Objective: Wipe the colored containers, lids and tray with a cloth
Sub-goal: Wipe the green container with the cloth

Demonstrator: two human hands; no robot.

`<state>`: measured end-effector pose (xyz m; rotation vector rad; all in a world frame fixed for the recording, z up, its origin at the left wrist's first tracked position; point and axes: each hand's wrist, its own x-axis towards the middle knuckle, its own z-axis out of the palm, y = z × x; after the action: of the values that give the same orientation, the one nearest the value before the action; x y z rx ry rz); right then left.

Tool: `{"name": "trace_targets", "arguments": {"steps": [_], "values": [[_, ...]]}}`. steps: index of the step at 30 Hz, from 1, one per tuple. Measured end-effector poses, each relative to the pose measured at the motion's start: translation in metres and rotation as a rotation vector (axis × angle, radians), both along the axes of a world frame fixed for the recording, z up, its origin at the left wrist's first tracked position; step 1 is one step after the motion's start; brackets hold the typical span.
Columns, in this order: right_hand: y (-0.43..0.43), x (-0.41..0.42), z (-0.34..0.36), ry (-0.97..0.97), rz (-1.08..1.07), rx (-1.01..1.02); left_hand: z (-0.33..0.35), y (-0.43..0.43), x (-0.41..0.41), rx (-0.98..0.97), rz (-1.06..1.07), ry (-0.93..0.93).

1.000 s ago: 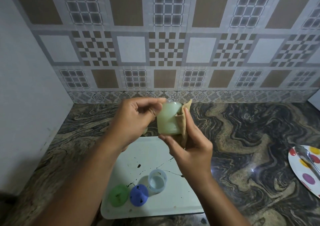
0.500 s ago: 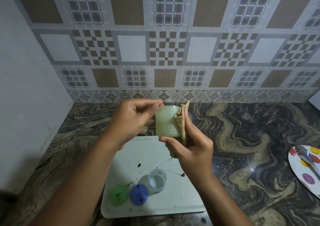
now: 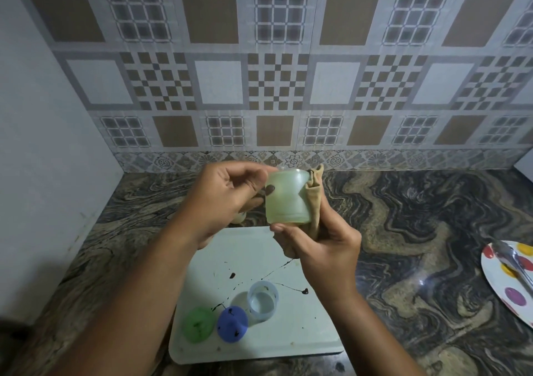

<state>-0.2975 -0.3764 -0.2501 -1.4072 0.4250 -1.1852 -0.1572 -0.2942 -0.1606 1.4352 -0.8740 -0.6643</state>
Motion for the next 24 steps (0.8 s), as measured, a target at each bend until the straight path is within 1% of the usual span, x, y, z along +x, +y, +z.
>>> {"name": "trace_targets", "arguments": {"steps": [1, 2, 3, 4, 5, 6, 7, 8, 9, 12, 13, 15, 16, 17, 18, 19, 20, 21, 22, 24], "values": [[0.000, 0.000, -0.001, -0.004, 0.011, -0.007, 0.000, -0.001, 0.000, -0.003, 0.001, 0.013], [0.000, 0.001, -0.001, -0.004, -0.006, -0.064, 0.001, -0.002, 0.000, -0.012, 0.013, 0.002], [-0.001, 0.001, -0.001, 0.034, -0.058, -0.182, 0.001, -0.003, -0.001, -0.023, 0.024, -0.039], [-0.001, 0.002, -0.003, 0.103, -0.143, -0.349, 0.002, -0.003, -0.002, -0.036, 0.038, -0.112], [-0.002, 0.002, -0.006, 0.148, -0.230, -0.523, 0.002, -0.004, -0.004, -0.049, 0.052, -0.207], [-0.003, 0.003, -0.006, 0.156, -0.290, -0.655, 0.002, -0.005, -0.007, -0.061, 0.063, -0.295], [-0.005, 0.003, -0.006, 0.153, -0.313, -0.704, 0.002, -0.005, -0.010, -0.074, 0.077, -0.349], [-0.005, 0.003, -0.007, 0.151, -0.305, -0.679, 0.002, -0.005, -0.011, -0.087, 0.092, -0.364], [-0.004, 0.003, -0.006, 0.142, -0.278, -0.607, 0.001, -0.004, -0.011, -0.093, 0.096, -0.331], [0.002, 0.003, -0.003, 0.048, -0.096, -0.185, -0.003, -0.002, -0.006, -0.010, 0.050, -0.095], [0.004, 0.003, -0.002, 0.011, -0.056, -0.095, -0.004, -0.002, -0.005, 0.029, 0.035, -0.042], [0.003, 0.003, -0.003, -0.008, -0.002, -0.046, -0.005, -0.002, -0.004, 0.034, 0.032, 0.046], [0.002, 0.003, -0.002, -0.006, 0.009, -0.070, -0.004, -0.002, -0.005, 0.017, 0.045, 0.062], [0.001, 0.003, -0.002, 0.034, -0.017, -0.154, -0.003, -0.002, -0.004, 0.009, 0.075, 0.012], [0.000, 0.003, -0.002, 0.109, -0.097, -0.307, -0.003, -0.003, -0.003, 0.017, 0.101, -0.097], [-0.001, 0.004, -0.004, 0.184, -0.188, -0.484, -0.003, -0.003, -0.003, 0.037, 0.119, -0.248], [-0.003, 0.004, -0.007, 0.217, -0.261, -0.631, -0.004, -0.004, -0.004, 0.050, 0.136, -0.381], [-0.004, 0.005, -0.007, 0.229, -0.294, -0.691, -0.004, -0.005, -0.006, 0.045, 0.148, -0.464], [-0.003, 0.005, -0.005, 0.229, -0.305, -0.689, -0.003, -0.004, -0.008, 0.028, 0.148, -0.480], [-0.003, 0.005, -0.003, 0.200, -0.309, -0.668, -0.002, -0.002, -0.010, -0.005, 0.114, -0.407]]}}
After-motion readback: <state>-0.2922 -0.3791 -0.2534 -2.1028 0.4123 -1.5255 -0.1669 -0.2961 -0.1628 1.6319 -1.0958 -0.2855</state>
